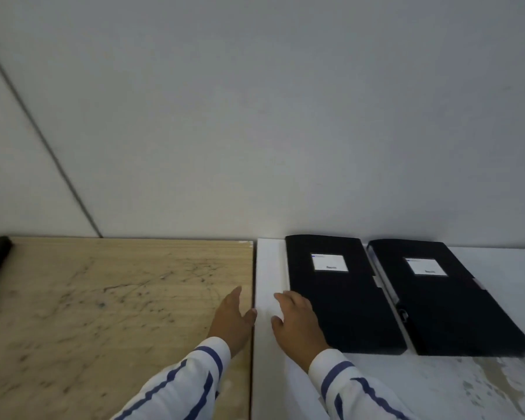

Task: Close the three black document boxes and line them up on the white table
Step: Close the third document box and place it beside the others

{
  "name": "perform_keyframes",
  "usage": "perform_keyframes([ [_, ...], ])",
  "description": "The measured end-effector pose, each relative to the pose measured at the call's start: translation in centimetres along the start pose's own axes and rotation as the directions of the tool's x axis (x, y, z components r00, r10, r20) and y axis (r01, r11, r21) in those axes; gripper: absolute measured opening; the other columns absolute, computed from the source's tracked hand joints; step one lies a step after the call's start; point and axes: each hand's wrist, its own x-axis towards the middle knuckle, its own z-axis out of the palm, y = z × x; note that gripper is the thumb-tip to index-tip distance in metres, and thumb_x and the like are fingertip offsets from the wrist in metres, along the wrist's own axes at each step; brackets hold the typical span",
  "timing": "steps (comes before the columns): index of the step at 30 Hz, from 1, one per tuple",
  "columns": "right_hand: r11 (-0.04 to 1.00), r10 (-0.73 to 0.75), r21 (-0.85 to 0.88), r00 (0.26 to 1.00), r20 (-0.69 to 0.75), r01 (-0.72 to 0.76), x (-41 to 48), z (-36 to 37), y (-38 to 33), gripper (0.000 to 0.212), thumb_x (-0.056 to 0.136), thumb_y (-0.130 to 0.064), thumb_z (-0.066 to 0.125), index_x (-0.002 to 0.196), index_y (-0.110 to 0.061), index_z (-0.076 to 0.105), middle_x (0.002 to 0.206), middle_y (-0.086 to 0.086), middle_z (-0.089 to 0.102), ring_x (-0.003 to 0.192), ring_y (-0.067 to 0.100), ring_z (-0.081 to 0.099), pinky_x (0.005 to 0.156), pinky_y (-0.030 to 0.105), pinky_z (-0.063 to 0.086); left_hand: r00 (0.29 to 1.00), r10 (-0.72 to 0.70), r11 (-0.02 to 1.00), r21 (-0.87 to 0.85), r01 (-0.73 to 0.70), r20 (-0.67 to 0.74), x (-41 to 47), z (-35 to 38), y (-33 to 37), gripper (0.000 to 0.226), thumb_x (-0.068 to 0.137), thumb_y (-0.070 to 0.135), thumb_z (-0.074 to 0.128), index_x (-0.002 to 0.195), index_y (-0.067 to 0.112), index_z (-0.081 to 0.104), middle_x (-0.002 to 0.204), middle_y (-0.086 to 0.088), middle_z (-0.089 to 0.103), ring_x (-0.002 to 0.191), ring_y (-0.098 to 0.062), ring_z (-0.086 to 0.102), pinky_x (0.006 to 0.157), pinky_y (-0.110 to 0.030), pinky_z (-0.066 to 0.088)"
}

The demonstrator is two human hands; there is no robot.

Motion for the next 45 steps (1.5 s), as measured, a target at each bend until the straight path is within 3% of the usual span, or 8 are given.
perform_keyframes([
  [16,0.951,-0.303,-0.034,0.947,0.107,0.308,-7.5,16.0,-26.6,0.046,0.092,-0.027,0.047,0.138,-0.022,0.042,0.146,0.001,0.039,0.136,0.021,0.031,0.111,0.038,0.033,0.97,-0.037,0.995,0.085,0.059,-0.242,-10.7,-25.0,-18.0,0.057,0.092,0.034,0.052,0.144,0.024,0.032,0.152,-0.001,0.034,0.136,-0.024,0.038,0.109,-0.038,0.035],
  [22,0.915,-0.397,-0.002,0.903,0.167,0.403,-9.7,21.2,-35.9,0.046,0.092,-0.026,0.047,0.137,-0.021,0.042,0.145,0.002,0.039,0.135,0.022,0.031,0.111,0.038,0.033,0.931,-0.136,0.99,-0.005,0.143,-0.339,-14.7,-33.9,-24.7,0.054,0.09,0.031,0.055,0.14,0.024,0.038,0.147,-0.002,0.041,0.124,-0.028,0.05,0.102,-0.042,0.046],
  [26,0.889,-0.453,0.024,0.871,0.189,0.457,-10.0,24.1,-40.4,0.044,0.092,-0.025,0.047,0.136,-0.022,0.044,0.142,0.0,0.042,0.132,0.02,0.035,0.109,0.036,0.035,0.886,-0.228,0.974,-0.098,0.206,-0.403,-15.5,-38.0,-28.5,0.051,0.09,0.03,0.056,0.138,0.023,0.041,0.145,-0.005,0.044,0.126,-0.028,0.048,0.101,-0.039,0.042],
  [30,0.868,-0.49,0.052,0.837,0.243,0.493,-9.0,27.3,-43.8,0.045,0.092,-0.024,0.046,0.137,-0.021,0.043,0.143,0.0,0.041,0.132,0.019,0.035,0.109,0.035,0.035,0.838,-0.307,0.951,-0.185,0.248,-0.451,-15.3,-40.8,-32.2,0.05,0.09,0.029,0.056,0.137,0.022,0.042,0.144,-0.006,0.045,0.127,-0.03,0.048,0.1,-0.042,0.044],
  [33,0.857,-0.509,0.082,0.813,0.283,0.509,-7.5,30.2,-46.3,0.046,0.092,-0.024,0.046,0.137,-0.021,0.042,0.144,0.0,0.04,0.132,0.018,0.034,0.109,0.033,0.035,0.803,-0.369,0.929,-0.223,0.297,-0.469,-14.1,-43.1,-35.2,0.05,0.091,0.028,0.055,0.137,0.021,0.041,0.145,-0.007,0.044,0.124,-0.032,0.05,0.091,-0.038,0.05],
  [37,0.85,-0.521,0.118,0.784,0.337,0.514,-4.6,34.4,-49.8,0.045,0.093,-0.024,0.047,0.138,-0.022,0.04,0.145,-0.002,0.038,0.134,0.017,0.033,0.109,0.031,0.033,0.775,-0.43,0.902,-0.252,0.349,-0.463,-11.3,-46.7,-38.9,0.05,0.09,0.027,0.056,0.137,0.019,0.041,0.144,-0.009,0.044,0.125,-0.033,0.049,0.102,-0.043,0.045],
  [45,0.822,-0.519,0.057,0.704,0.485,0.567,1.7,40.8,-56.5,0.049,0.091,-0.02,0.045,0.14,-0.021,0.038,0.146,0.001,0.037,0.135,0.021,0.031,0.109,0.036,0.035,0.711,-0.539,0.842,-0.306,0.443,-0.452,-5.9,-53.2,-44.9,0.052,0.089,0.025,0.056,0.138,0.018,0.04,0.143,-0.009,0.046,0.124,-0.033,0.05,0.1,-0.042,0.044],
])
